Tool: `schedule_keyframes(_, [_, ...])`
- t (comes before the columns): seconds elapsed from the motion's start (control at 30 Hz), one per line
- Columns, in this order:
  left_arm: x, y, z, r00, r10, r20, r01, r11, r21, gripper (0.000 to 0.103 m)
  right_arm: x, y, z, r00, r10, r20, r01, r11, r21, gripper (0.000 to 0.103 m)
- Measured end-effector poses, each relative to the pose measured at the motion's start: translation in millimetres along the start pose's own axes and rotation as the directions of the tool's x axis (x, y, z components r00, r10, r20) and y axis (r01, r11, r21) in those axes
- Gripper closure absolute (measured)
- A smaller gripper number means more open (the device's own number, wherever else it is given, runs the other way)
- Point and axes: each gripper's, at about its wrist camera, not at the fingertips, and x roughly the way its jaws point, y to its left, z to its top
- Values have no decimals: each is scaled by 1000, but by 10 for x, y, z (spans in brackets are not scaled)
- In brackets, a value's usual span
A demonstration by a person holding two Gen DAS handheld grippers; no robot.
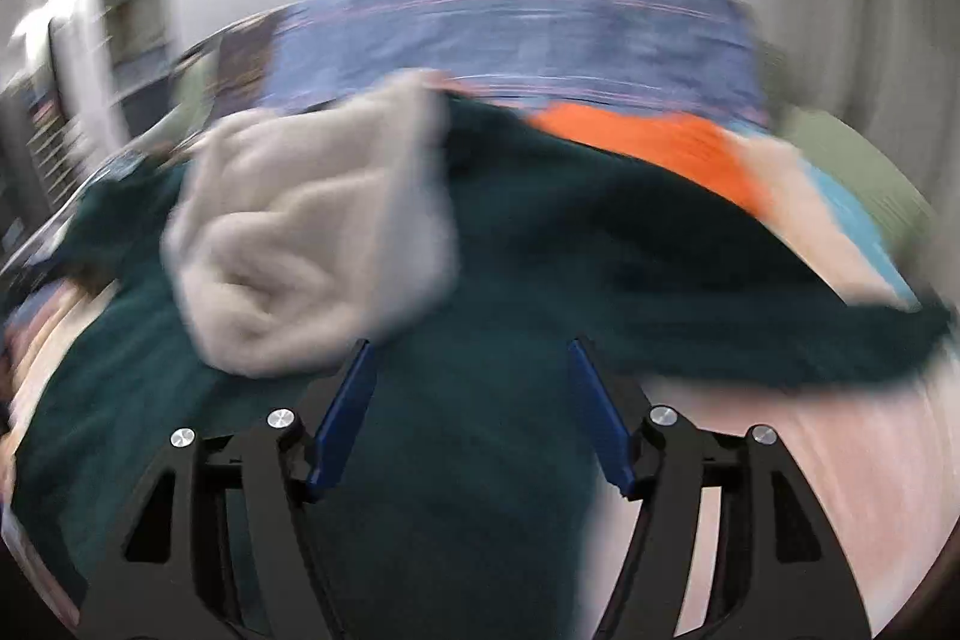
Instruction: Fold large clothes
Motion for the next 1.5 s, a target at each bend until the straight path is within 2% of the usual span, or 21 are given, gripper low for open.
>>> schedule_keyframes(0.1, [-171,326,-419,997,72,-16,-73,994,-81,19,-280,-434,-397,998,-62,30,56,981,188,37])
schedule_keyframes(0.2, [-370,534,-632,999,-50,15,52,958,-281,19,-495,-506,-697,997,8,74,-31,945,325,33])
schedule_keyframes(0.27, [-406,440,-631,989,-136,63,149,936,-318,18,-527,-395,-743,992,89,84,-113,934,338,33])
schedule_keyframes(0.4, [-269,11,-601,987,-158,24,160,968,-195,18,-325,93,-680,982,190,21,-189,957,221,30])
schedule_keyframes(0.5, [-83,-265,-669,994,-78,-75,76,996,-40,20,-186,321,-691,989,141,-44,-136,986,100,30])
schedule_keyframes(0.53, [-38,-305,-677,995,-41,-92,39,999,-19,23,-149,401,-694,995,87,-57,-84,995,44,30])
schedule_keyframes(0.6, [-101,-301,-632,997,14,-76,-16,1000,-19,53,-214,446,-697,999,39,-32,-39,999,2,31])
schedule_keyframes(0.63, [-234,-275,-571,998,42,-36,-43,998,-36,55,-332,425,-670,999,32,7,-32,999,3,32])
schedule_keyframes(0.73, [-846,-176,-362,991,55,123,-42,993,-113,55,-816,381,-499,987,26,157,-31,999,25,32])
schedule_keyframes(0.83, [-1458,-307,-257,974,87,210,-76,995,-60,54,-1382,365,-361,966,55,251,-61,998,19,32])
schedule_keyframes(0.87, [-1600,-365,-273,971,91,220,-87,996,-29,47,-1568,375,-360,961,62,271,-66,998,2,29])
schedule_keyframes(0.9, [-1688,-416,-297,971,90,221,-91,996,-3,35,-1671,377,-375,959,70,273,-71,997,-9,27])
schedule_keyframes(1.0, [-1787,-630,-552,977,88,196,-113,987,117,24,-1683,376,-520,981,79,178,-73,997,-38,19])
schedule_keyframes(1.07, [-1578,-811,-717,957,246,152,-278,925,257,24,-1448,461,-624,995,-83,52,90,985,-146,19])
schedule_keyframes(1.13, [-1454,-875,-747,925,332,185,-377,864,334,24,-1323,551,-617,971,-227,68,237,937,-255,19])
schedule_keyframes(1.2, [-1362,-882,-595,943,268,197,-318,899,301,24,-1318,590,-481,974,-185,130,211,951,-227,19])
schedule_keyframes(1.23, [-1287,-871,-475,961,202,190,-248,932,265,25,-1303,599,-362,985,-65,161,96,977,-189,20])
schedule_keyframes(1.3, [-1028,-880,-201,976,126,175,-160,968,194,31,-1163,648,-167,980,50,194,-23,990,-137,31])
schedule_keyframes(1.37, [-741,-984,-18,983,90,160,-119,975,185,45,-788,776,69,982,109,152,-95,991,-95,66])
schedule_keyframes(1.43, [-282,-1067,202,992,59,110,-79,979,186,53,-295,897,245,977,203,69,-202,979,-21,83])
schedule_keyframes(1.5, [178,-1143,262,996,74,41,-80,982,173,60,74,1042,291,967,254,-2,-254,967,33,84])
